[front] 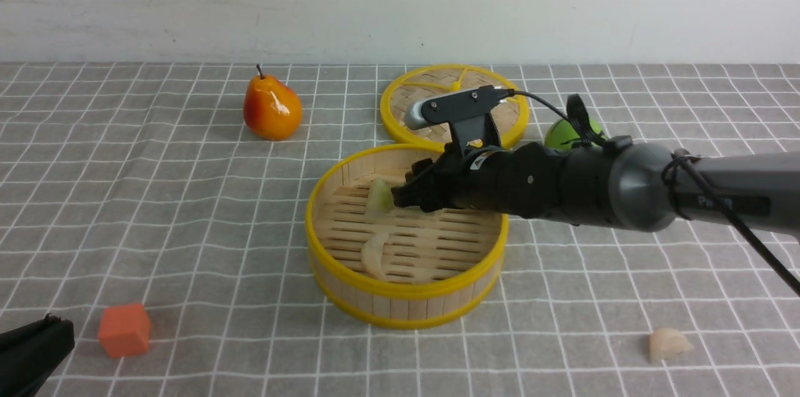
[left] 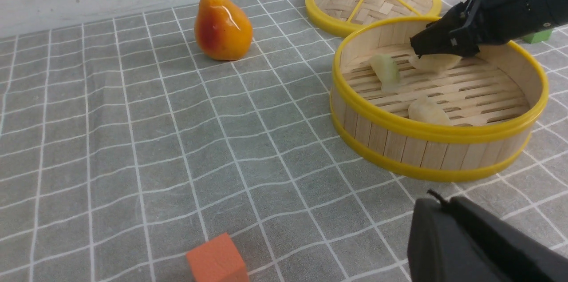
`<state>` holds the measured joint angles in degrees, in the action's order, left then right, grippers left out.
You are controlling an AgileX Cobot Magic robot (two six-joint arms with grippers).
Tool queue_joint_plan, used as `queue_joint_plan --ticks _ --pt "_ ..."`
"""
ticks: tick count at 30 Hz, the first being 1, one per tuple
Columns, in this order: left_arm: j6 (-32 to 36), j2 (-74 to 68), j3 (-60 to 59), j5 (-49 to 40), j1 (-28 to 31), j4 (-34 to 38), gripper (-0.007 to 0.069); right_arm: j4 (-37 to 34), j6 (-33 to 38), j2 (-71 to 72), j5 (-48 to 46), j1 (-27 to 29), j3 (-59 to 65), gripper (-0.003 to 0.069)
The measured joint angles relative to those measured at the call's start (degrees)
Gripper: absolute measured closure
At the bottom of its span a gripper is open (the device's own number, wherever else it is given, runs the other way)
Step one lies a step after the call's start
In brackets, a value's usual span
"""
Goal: Put the dumplings into the steamer on the table with the grey tablecloth.
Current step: 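Place the dumpling in the bamboo steamer basket with the right gripper, then reach for and grasp a dumpling lying on the table beside the steamer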
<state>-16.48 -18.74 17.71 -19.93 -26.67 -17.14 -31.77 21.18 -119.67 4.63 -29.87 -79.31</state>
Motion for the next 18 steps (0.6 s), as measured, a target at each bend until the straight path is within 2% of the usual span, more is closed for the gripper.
queue_joint_plan --ticks 3,7,10,13,15,18 --pt "0.0 0.0 0.0 0.2 0.0 -0.1 0.0604 0.0 0.6 1.5 -0.9 0.0 0.0 0.0201" --pt "0.0 0.0 0.0 0.4 0.0 -0.1 0.0603 0.0 3.4 7.3 -5.0 0.3 0.0 0.0182" --pt "0.0 0.0 0.0 0.4 0.0 -0.1 0.0599 0.7 7.3 15.5 -14.2 2.5 0.0 0.018" --pt "0.0 0.0 0.0 0.4 0.0 0.1 0.0596 3.6 8.3 22.1 -26.6 7.7 -0.2 0.0188" --pt "0.0 0.0 0.0 0.4 0.0 0.3 0.0593 5.6 6.0 24.7 -35.0 12.2 -0.3 0.0205" --pt "0.0 0.0 0.0 0.4 0.0 0.6 0.0589 8.0 -3.7 25.7 -47.8 19.0 0.3 0.0237"
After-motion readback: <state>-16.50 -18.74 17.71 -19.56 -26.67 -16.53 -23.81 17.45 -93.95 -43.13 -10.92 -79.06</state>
